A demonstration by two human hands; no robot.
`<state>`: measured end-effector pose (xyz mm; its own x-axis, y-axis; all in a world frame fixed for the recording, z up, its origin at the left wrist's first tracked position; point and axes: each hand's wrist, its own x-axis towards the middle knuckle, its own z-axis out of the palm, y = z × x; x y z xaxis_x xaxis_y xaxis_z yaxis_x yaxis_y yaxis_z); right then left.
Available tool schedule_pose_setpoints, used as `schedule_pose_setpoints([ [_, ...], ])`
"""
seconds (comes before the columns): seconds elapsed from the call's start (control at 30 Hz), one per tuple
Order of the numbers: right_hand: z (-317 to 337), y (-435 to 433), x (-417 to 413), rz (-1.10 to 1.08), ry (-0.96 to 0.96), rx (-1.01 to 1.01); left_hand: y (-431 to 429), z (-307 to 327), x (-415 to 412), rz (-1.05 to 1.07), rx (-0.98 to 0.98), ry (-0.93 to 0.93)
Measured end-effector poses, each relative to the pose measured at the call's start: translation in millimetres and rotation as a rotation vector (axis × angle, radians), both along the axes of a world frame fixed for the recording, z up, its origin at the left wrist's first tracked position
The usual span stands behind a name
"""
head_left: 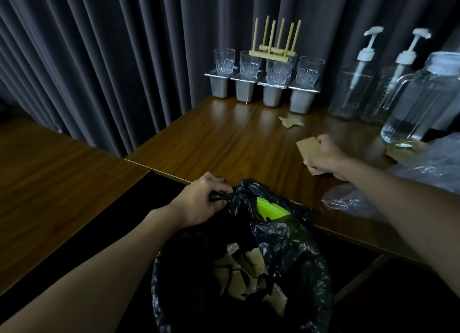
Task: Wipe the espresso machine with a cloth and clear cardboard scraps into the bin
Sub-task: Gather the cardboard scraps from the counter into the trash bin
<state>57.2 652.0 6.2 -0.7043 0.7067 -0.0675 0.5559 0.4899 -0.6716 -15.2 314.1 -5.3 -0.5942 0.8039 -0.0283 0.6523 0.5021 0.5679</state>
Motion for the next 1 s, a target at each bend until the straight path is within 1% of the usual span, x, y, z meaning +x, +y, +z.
schedule_pose_setpoints([
  [0.07,10,-17,2,0.066,0.091,-0.028,-1,-1,1,0.002,0.003,0.004],
  [0.1,16,-27,4,0.095,0.148,-0.096,-1,-1,1,0.0,0.006,0.008],
  [0.17,32,-48,11,0.202,0.22,-0.341,-1,-1,1,-0.003,0.011,0.012],
  [0.2,41,-59,16,0.299,0.207,-0.477,-1,-1,1,-0.004,0.013,0.013],
  [0.27,56,-75,27,0.543,0.063,-0.655,-2,-1,0,-0.009,0.009,0.012],
  [0.33,64,-84,36,0.775,-0.147,-0.733,-2,-2,-1,-0.01,0.017,0.008],
  [0.37,65,-87,39,0.875,-0.253,-0.741,-2,-3,-1,-0.01,0.026,0.007],
  [0.4,64,-89,41,0.947,-0.322,-0.715,-1,-3,0,-0.009,0.033,0.011],
  [0.43,62,-89,42,0.97,-0.336,-0.667,-1,-3,0,-0.007,0.036,0.016],
  [0.47,60,-88,41,0.948,-0.302,-0.622,-1,-3,0,-0.006,0.033,0.019],
  [0.5,58,-87,40,0.882,-0.234,-0.599,-1,-3,0,-0.007,0.027,0.019],
  [0.57,49,-81,32,0.675,-0.043,-0.533,-1,-3,-1,-0.011,0.014,0.02],
  [0.6,43,-75,27,0.572,0.041,-0.435,-1,-3,-2,-0.012,0.008,0.02],
  [0.67,29,-61,15,0.433,0.103,-0.213,-1,-1,-2,-0.013,-0.005,0.019],
  [0.7,22,-53,9,0.396,0.096,-0.151,0,0,-3,-0.014,-0.011,0.016],
  [0.87,-14,-8,-24,0.237,0.018,-0.003,2,3,-5,-0.012,-0.03,0.001],
  [1.0,-29,19,-58,0.166,-0.057,0.266,2,2,-6,0.0,-0.028,-0.012],
])
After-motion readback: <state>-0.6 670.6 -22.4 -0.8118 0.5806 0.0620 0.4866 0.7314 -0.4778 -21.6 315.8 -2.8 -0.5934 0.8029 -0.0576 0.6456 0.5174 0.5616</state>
